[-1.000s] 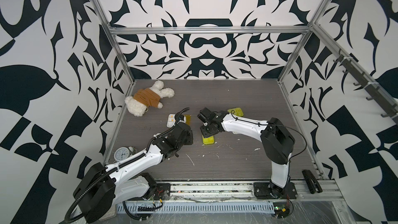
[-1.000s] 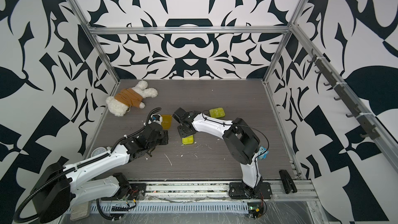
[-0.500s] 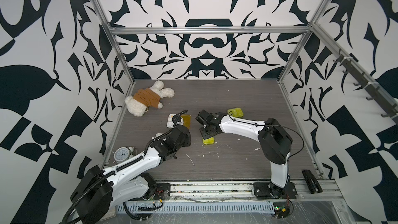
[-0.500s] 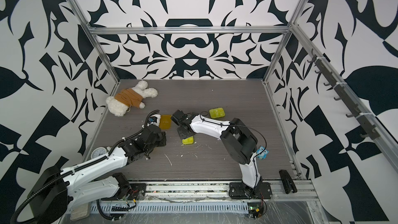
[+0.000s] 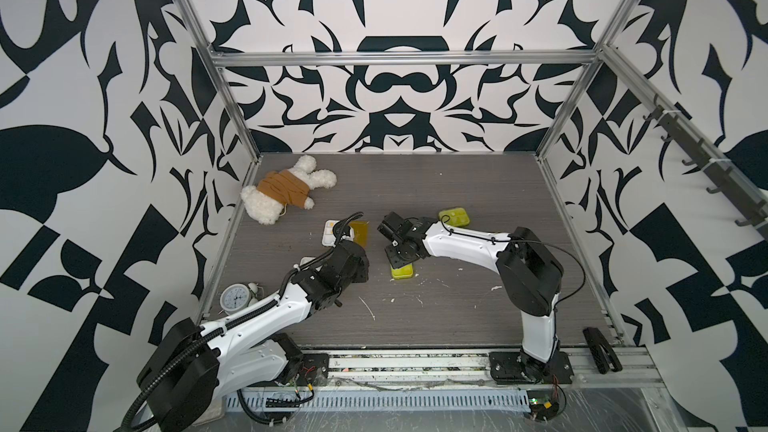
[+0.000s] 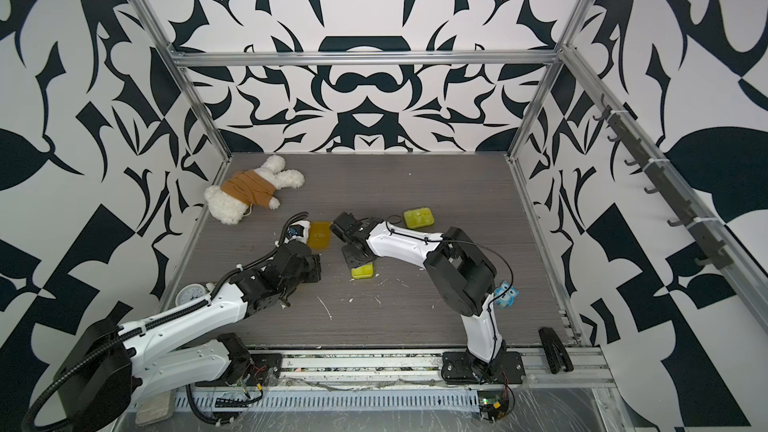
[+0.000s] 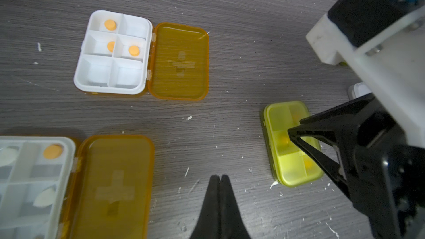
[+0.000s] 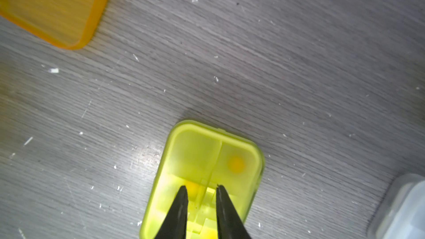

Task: Close pillboxes
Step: Close the lid on the pillbox, then move the pillbox to the center of the board.

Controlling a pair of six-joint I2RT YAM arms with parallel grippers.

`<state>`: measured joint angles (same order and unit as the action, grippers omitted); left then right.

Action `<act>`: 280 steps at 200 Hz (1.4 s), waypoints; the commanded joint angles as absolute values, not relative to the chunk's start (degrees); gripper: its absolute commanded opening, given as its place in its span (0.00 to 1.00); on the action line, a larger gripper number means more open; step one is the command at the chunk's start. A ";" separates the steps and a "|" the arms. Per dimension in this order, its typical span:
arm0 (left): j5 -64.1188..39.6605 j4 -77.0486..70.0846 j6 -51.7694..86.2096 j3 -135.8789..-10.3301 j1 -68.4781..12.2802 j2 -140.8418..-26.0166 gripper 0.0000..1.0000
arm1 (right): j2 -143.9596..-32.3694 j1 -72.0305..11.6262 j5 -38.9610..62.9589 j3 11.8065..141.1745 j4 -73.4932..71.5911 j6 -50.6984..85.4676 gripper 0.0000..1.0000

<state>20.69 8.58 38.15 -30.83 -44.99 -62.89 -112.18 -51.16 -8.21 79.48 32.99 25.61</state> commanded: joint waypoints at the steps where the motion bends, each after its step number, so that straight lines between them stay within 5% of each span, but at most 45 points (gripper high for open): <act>1: 21.01 7.68 39.02 -31.11 -44.82 -63.59 0.00 | -112.39 -51.48 -8.54 77.30 34.37 26.41 0.25; 92: 20.74 7.12 38.52 -31.72 -44.78 -64.62 0.00 | -107.98 -49.98 -9.85 81.38 35.99 24.11 0.24; 167: 20.98 9.14 37.27 -32.94 -44.74 -62.79 0.00 | -107.91 -34.93 -15.42 88.69 38.40 17.77 0.37; 280: 18.28 9.92 36.65 -36.40 -44.66 -66.27 0.01 | -123.71 -26.41 -5.45 102.11 40.10 14.65 0.25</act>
